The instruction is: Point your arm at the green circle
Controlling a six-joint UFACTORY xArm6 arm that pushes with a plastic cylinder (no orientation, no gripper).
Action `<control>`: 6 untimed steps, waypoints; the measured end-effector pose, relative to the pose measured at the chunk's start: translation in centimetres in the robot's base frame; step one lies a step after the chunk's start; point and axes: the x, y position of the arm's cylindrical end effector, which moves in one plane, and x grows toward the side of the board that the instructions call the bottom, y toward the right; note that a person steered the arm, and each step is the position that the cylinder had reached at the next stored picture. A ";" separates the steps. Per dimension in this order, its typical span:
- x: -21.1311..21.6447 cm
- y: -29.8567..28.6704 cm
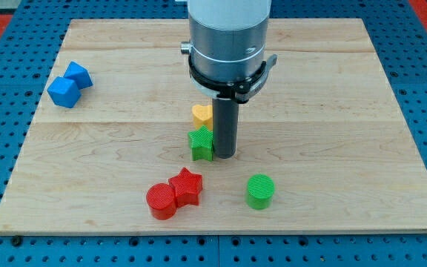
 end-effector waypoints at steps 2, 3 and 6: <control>0.2 11.0; 7.3 17.7; 8.7 4.8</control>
